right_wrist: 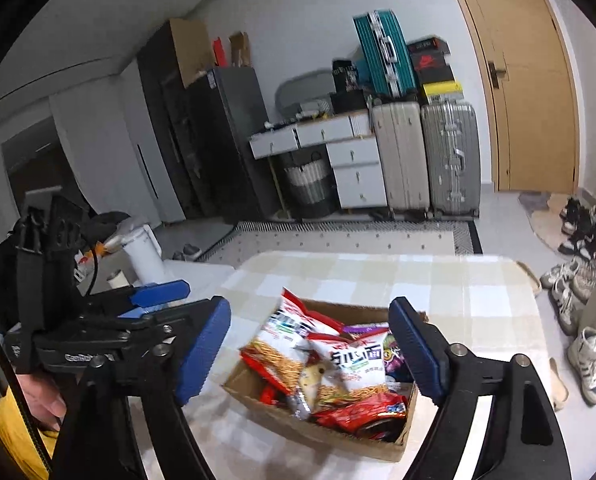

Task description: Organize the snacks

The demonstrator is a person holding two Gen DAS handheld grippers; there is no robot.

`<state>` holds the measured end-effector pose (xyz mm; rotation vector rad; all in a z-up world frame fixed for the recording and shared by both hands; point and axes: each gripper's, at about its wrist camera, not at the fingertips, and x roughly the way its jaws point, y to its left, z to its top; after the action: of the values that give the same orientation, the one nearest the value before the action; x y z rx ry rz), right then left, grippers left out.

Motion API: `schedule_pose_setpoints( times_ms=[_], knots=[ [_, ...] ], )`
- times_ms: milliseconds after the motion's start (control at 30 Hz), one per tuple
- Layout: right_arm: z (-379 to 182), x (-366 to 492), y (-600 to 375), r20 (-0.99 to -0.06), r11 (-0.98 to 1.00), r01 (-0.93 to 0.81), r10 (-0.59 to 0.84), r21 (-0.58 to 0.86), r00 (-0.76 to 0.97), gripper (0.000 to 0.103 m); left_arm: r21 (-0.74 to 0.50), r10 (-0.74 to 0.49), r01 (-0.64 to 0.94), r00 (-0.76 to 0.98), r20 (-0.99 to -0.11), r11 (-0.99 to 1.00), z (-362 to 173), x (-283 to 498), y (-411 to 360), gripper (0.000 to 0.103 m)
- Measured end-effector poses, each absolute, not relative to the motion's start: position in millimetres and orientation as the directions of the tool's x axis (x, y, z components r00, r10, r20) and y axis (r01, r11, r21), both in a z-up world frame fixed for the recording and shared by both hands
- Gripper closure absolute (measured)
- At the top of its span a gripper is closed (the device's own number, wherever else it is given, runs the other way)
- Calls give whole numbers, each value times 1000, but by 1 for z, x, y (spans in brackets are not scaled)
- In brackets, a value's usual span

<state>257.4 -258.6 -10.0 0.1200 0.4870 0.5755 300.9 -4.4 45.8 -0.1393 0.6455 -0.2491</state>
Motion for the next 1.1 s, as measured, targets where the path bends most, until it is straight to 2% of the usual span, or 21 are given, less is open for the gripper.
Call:
schedule_pose_setpoints(
  times_ms=[200, 300, 333, 567, 767, 900, 1100],
  knots=[
    [21, 211, -262, -342, 837, -505, 546, 210, 764, 12, -135, -216, 171, 835, -507, 976, 76, 248, -7, 17],
    [36, 182, -265, -304, 846, -500, 533, 186, 790, 4, -110, -204, 172, 862, -463, 979, 93, 216, -10, 2],
    [39, 175, -266, -294, 846, -500, 533, 183, 794, 2, -106, -201, 171, 873, -445, 980, 98, 207, -11, 0],
    [54, 110, -273, -192, 860, -493, 510, 130, 839, 1, -39, -149, 144, 932, -331, 989, 129, 128, -12, 0],
    [37, 52, -287, -100, 883, -448, 463, 142, 881, 0, -35, -109, 103, 951, -289, 994, 130, 73, -4, 0],
    [19, 26, -292, -89, 886, -439, 454, 150, 887, 0, -71, -90, 73, 957, -275, 995, 121, 42, 12, 0],
    [-2, 17, -287, -138, 896, -423, 439, 132, 888, 0, -72, -58, 38, 951, -305, 997, 98, 20, 24, 0]
  ],
)
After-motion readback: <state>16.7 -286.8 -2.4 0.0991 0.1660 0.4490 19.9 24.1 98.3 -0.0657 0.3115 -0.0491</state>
